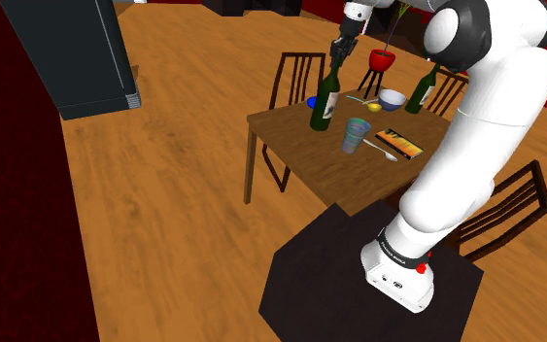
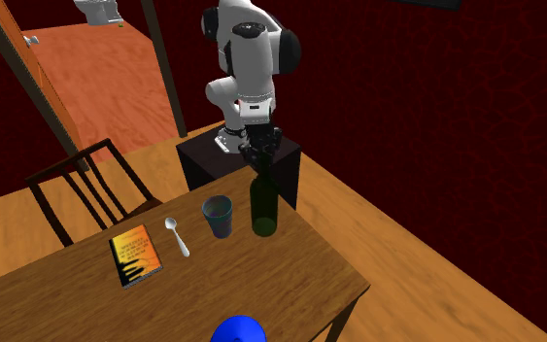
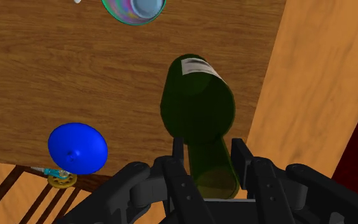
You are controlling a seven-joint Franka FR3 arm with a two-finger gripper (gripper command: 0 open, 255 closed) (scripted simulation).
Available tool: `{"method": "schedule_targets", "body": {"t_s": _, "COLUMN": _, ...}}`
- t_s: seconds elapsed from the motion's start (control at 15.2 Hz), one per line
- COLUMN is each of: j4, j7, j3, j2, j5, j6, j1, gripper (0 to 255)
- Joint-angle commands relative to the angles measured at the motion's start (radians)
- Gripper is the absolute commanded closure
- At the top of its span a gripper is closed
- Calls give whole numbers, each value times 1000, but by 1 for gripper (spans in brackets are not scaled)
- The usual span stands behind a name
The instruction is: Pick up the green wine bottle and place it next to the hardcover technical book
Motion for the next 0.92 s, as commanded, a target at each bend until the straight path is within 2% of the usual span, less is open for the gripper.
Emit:
{"method": "schedule_targets", "body": {"t_s": 0.0, "j4": -62, "j7": -37, "j3": -16, "j2": -50, "j5": -11, "j6": 12, "j1": -17, "gripper": 255}}
{"method": "schedule_targets", "body": {"t_s": 0.4, "j4": -202, "j7": -135, "j3": -65, "j2": -168, "j5": -44, "j6": 36, "j1": -66, "gripper": 255}}
{"method": "schedule_targets", "body": {"t_s": 0.86, "j4": -304, "j7": -262, "j3": -133, "j2": -266, "j5": -79, "j6": 41, "j1": -134, "gripper": 255}}
